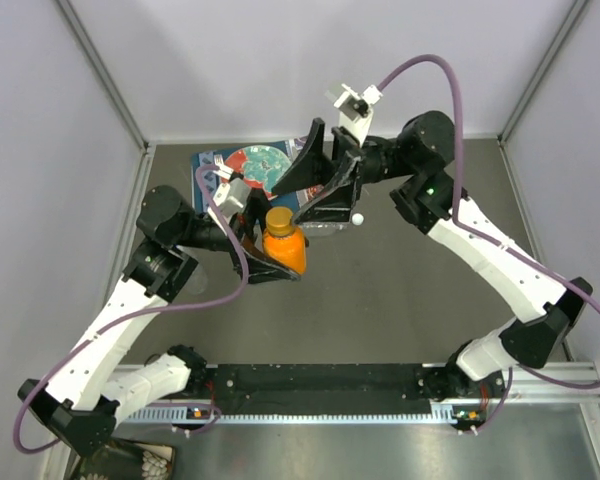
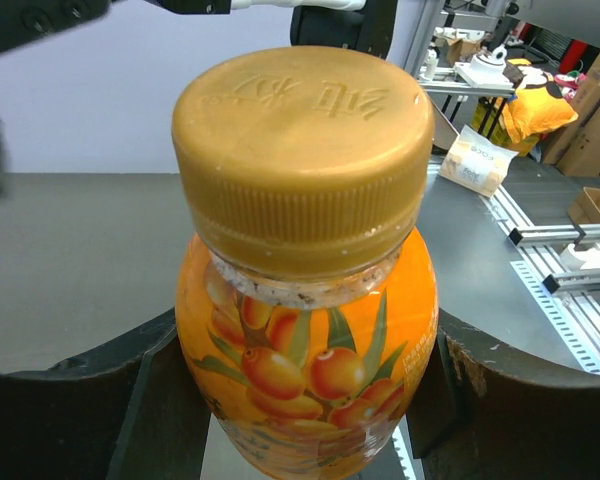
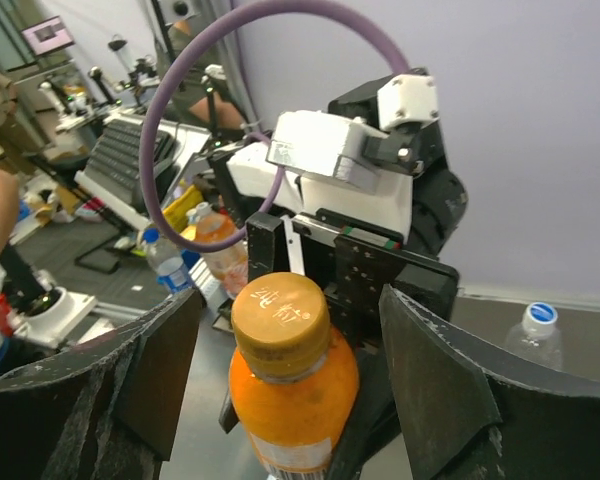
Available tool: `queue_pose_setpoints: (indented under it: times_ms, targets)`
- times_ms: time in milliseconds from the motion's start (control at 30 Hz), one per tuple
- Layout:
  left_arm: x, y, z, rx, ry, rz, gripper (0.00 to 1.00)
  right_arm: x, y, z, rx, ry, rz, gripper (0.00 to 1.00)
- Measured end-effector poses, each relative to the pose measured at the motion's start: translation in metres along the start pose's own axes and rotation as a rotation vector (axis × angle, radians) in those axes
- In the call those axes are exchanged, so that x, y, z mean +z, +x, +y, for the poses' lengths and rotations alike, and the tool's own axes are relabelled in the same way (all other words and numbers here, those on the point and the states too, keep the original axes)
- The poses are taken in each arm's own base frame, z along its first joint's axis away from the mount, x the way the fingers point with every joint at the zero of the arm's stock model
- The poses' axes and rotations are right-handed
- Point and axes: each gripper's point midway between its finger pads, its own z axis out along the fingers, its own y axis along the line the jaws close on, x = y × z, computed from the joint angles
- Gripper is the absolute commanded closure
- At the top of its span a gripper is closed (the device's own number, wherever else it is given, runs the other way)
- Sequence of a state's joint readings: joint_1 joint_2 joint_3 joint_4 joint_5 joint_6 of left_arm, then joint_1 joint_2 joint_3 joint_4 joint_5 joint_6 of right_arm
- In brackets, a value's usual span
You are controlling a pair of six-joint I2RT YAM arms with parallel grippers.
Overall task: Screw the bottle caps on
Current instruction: Screw the bottle cap onto the plastic bottle.
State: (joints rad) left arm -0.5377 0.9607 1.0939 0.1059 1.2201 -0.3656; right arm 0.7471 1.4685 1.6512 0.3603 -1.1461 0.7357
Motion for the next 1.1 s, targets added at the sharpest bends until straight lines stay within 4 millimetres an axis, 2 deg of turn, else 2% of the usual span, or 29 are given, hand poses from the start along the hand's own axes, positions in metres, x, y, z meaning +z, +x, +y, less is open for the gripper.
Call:
queue_pose_setpoints:
  times_ms: [300, 633, 800, 933, 1100]
  targets:
    - [0.001, 0.001, 0.001, -0.001, 0.006, 0.003, 1.00, 0.013, 0.018, 0.013, 0.017, -0.087, 0.067, 0.41]
    - [0.001, 0.001, -0.001, 0.007, 0.016, 0.007, 1.00, 0.018, 0.025, 0.009, 0.014, -0.099, 0.083, 0.69]
    - [0.001, -0.003, 0.003, 0.034, -0.010, 0.000, 1.00, 0.018, 0.022, 0.008, -0.006, -0.081, 0.088, 0.78]
    - [-0.001, -0.006, 0.013, 0.055, -0.095, -0.016, 1.00, 0.018, 0.019, -0.001, -0.030, -0.005, 0.082, 0.89]
    - [-0.013, -0.013, 0.044, 0.086, -0.322, -0.042, 1.00, 0.011, 0.011, -0.024, -0.070, 0.191, 0.046, 0.97]
